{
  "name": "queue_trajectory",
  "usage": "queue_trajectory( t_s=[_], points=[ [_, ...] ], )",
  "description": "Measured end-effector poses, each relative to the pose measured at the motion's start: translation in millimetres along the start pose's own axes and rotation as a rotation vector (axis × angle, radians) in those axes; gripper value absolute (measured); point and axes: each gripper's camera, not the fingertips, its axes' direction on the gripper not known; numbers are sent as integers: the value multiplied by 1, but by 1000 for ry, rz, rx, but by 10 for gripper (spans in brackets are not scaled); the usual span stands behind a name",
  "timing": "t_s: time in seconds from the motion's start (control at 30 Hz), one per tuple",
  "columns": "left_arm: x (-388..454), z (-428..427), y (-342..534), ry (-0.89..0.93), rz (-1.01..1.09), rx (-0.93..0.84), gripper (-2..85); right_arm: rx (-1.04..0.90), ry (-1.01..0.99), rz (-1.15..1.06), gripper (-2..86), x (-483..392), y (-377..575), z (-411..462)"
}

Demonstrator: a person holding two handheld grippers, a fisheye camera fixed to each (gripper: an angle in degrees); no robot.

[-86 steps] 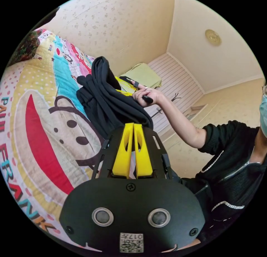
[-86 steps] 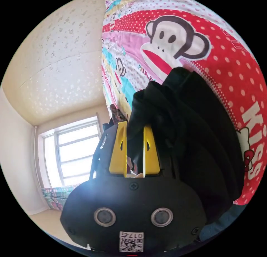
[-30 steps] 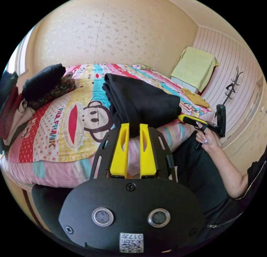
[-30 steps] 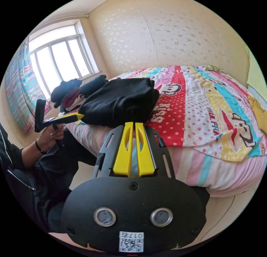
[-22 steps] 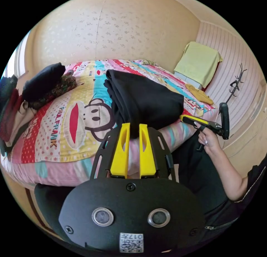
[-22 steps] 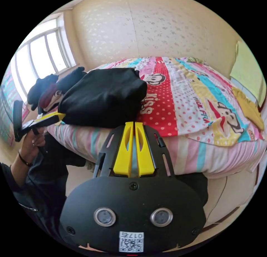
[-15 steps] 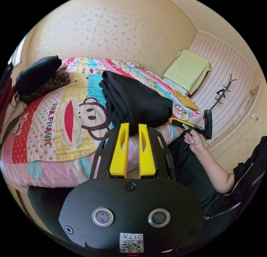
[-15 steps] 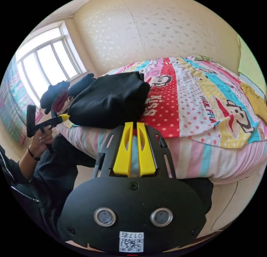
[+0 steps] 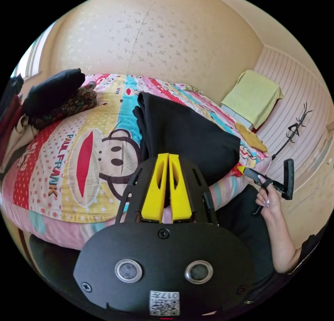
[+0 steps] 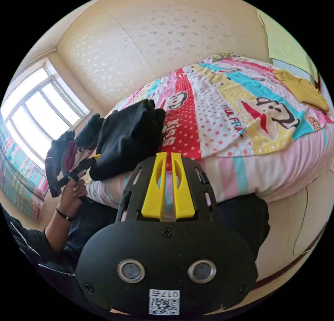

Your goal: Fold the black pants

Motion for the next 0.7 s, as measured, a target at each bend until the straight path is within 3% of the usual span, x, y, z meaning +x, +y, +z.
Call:
queue_trajectory(
  t_s=[0.07,0.13,0.3,0.4,0.6,0.7],
  points=[
    [3,1,5,-12,2,17,-6,195,-61,-163,11,-25,-16,-26],
    [0,3,6,10,-2,1,-6,231,-86,-232,8,-38,-34,-23],
    [-20,7,11,144,-92,-8,-6,-166,47,-170,4,-17,-62,85],
    [-18,1,5,195,-170,19,-8,-6,4,-148,4,13,-32,103],
    [30,-28,-62,98,54,284,-10,-10,-260,4,4,69,-41,110],
    [38,16,-110,-47,90,174,-10,-15,-364,54,3,91,-46,118]
  ],
)
